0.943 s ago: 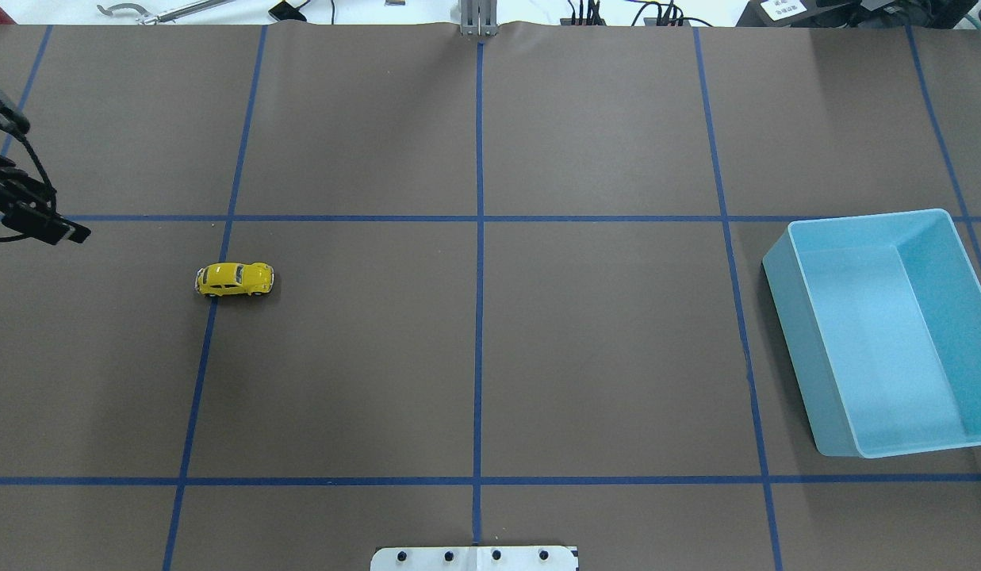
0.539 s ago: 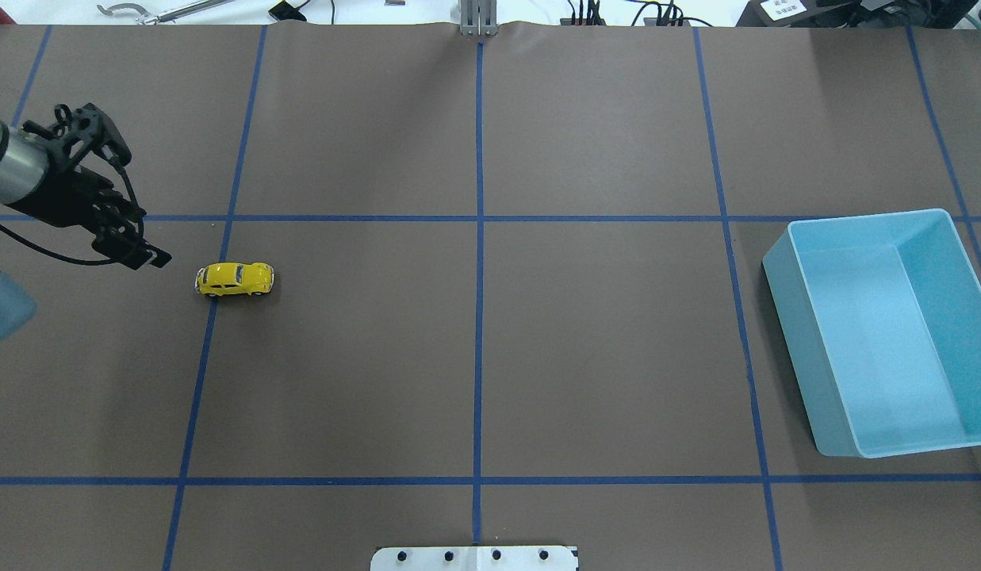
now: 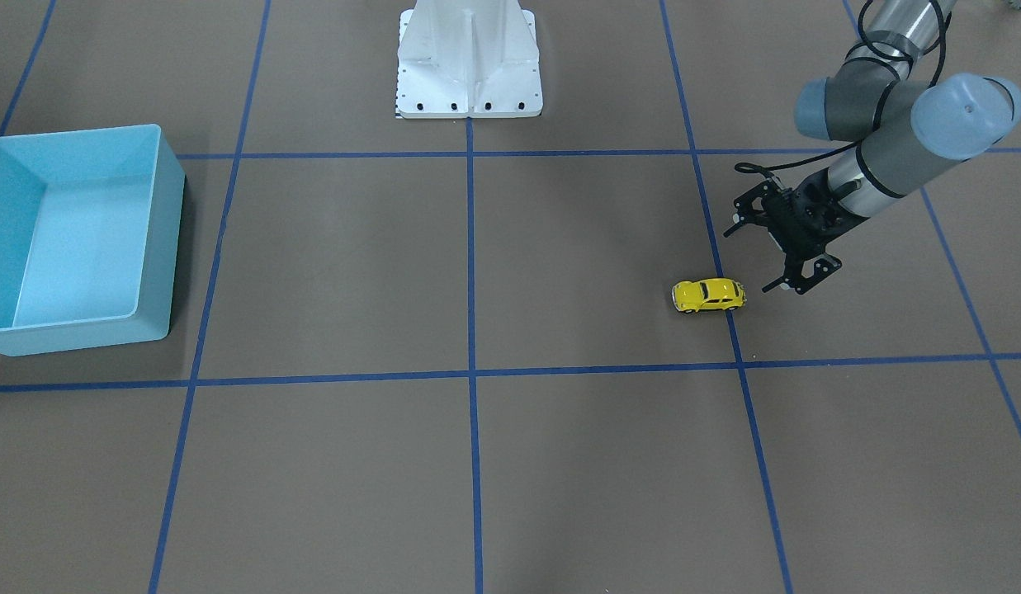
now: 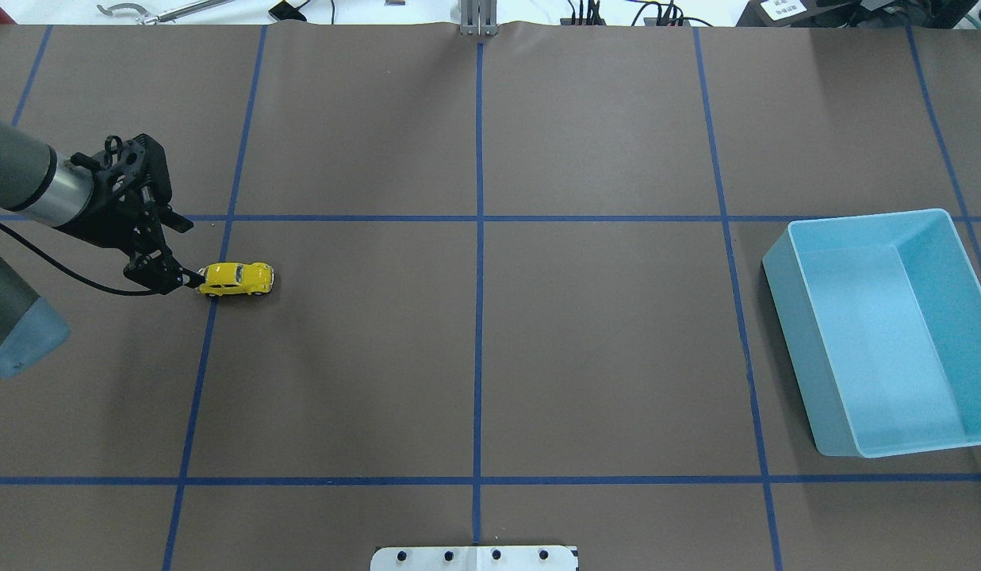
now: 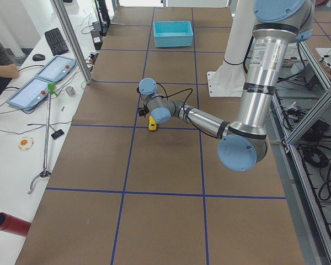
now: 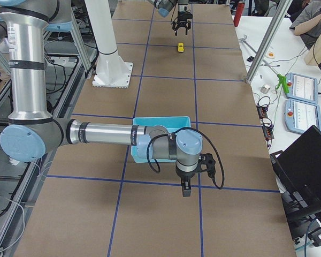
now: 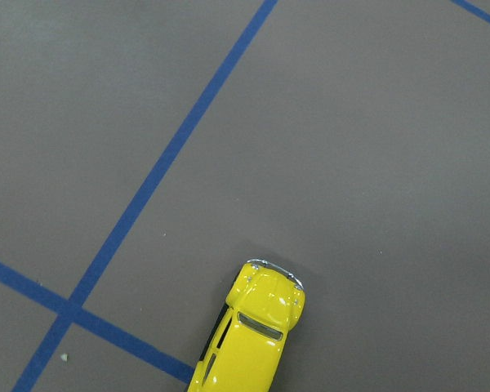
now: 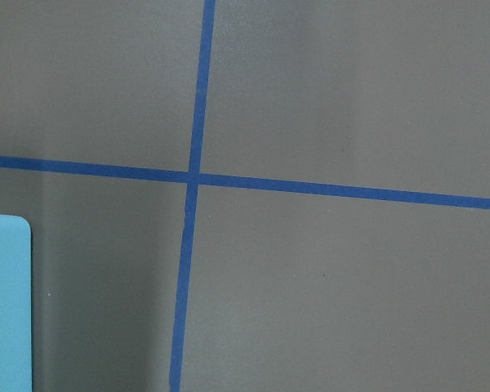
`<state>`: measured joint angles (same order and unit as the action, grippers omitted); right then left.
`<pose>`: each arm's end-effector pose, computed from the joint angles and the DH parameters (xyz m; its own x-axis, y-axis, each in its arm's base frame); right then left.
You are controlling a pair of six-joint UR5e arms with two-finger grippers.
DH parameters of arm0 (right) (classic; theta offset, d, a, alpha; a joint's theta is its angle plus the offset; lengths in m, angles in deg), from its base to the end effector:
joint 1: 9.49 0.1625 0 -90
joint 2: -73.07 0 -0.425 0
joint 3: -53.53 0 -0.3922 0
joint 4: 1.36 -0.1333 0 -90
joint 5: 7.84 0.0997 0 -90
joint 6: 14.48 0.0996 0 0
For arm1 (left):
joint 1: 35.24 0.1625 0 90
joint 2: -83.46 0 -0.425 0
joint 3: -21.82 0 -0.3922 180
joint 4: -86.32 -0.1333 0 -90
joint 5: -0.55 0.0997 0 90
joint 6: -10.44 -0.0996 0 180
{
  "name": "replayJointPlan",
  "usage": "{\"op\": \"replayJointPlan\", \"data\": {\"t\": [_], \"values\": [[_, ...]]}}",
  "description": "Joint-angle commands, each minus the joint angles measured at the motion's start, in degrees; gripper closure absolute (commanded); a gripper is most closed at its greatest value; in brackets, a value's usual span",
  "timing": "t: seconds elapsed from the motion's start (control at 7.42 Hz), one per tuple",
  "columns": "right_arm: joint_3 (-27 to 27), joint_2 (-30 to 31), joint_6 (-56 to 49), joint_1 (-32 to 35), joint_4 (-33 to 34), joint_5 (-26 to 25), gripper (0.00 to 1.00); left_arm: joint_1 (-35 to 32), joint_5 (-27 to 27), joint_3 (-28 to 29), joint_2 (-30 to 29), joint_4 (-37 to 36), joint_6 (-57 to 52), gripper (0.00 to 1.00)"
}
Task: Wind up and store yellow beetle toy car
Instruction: 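Move the left gripper down onto the yellow beetle toy car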
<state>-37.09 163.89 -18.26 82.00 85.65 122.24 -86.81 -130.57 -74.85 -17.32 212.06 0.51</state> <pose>0.0819 -0.4874 0.6601 0.7657 -0.0772 0.6385 0.0246 0.9956 0.0910 0.3033 -0.4914 0.4275 0.1947 0.9484 -0.2501 -0.4122 0.3105 0.8566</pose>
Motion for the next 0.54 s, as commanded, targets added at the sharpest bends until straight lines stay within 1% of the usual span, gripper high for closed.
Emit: {"op": "replayJointPlan", "data": {"t": [0.0, 0.13, 0.27, 0.4], "values": [[-0.09, 0.05, 0.0, 0.0, 0.0, 0.0, 0.0, 2.52, 5.34, -0.89, 0.14, 0.11, -13.13, 0.0], [-0.09, -0.03, 0.0, 0.0, 0.0, 0.0, 0.0, 2.27, 5.26, -1.33, 0.32, -0.67, -20.84, 0.0], [-0.09, 0.05, 0.0, 0.0, 0.0, 0.0, 0.0, 2.18, 4.74, -1.16, 1.89, -3.55, -23.7, 0.0], [-0.09, 0.05, 0.0, 0.0, 0.0, 0.0, 0.0, 2.26, 4.82, -1.07, 1.99, -3.58, -23.82, 0.0]]}}
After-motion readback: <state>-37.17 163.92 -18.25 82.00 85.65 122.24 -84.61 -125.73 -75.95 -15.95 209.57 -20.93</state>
